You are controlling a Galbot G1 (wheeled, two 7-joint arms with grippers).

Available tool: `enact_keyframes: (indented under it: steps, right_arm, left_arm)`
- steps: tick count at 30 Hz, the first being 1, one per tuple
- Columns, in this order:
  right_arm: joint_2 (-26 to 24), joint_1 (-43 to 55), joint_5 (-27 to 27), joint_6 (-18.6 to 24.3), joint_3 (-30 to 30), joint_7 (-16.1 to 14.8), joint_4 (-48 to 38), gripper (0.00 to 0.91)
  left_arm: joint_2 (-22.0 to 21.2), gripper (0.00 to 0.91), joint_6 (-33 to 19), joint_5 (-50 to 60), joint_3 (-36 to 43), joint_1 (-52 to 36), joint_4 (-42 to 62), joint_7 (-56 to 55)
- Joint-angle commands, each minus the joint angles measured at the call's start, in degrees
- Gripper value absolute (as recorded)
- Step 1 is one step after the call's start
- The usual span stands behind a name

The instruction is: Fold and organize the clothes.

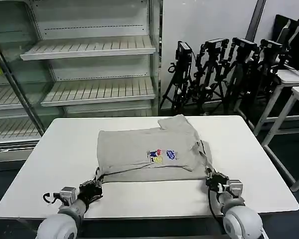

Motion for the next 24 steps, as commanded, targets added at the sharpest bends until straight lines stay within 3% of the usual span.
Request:
enact_keyframes:
  steps: [1, 6, 13, 14, 15, 16, 24]
  right_arm:
    - [-0.3, -14.6, -0.8, 0.2, 5.2, -0.2, 12.4, 0.0]
    - [-1.1, -24.2, -1.3, 0.6, 8.4, -0.7, 19.0, 0.0]
    - [-1.3, -26.2, -2.2, -0.5, 9.0, -0.6, 18.4, 0.0]
    - [-1.2, -26.1, -2.4, -0.7, 8.8, -0.6, 18.1, 0.252]
    - [-0.9, -25.5, -2.9, -0.8, 8.4, -0.6, 17.4, 0.907]
    - [-0.6, -25.1, -3.4, -0.6, 8.1, -0.6, 17.0, 0.907]
    - [-0.1, -23.8, -4.6, 2.4, 8.5, 0.1, 18.4, 0.907]
  left_arm:
    - [-0.5, 0.03, -0.3, 1.3, -3.1, 15.7, -14.3, -0.4]
    - [-1.1, 0.02, -0.4, 2.4, -5.1, 24.3, -19.4, -0.8]
    - [-0.4, 0.03, 0.1, 4.9, -5.6, 28.0, -19.9, -1.2]
    - [-0.3, 0.272, 0.4, 4.9, -5.7, 27.9, -19.9, -1.2]
    - [-0.2, 0.544, 0.8, 4.8, -5.7, 27.7, -19.9, -1.2]
    - [-0.2, 0.907, 0.8, 4.8, -5.7, 27.5, -20.0, -1.2]
    - [0.2, 0.907, 0.9, 4.8, -6.1, 24.7, -22.0, -1.0]
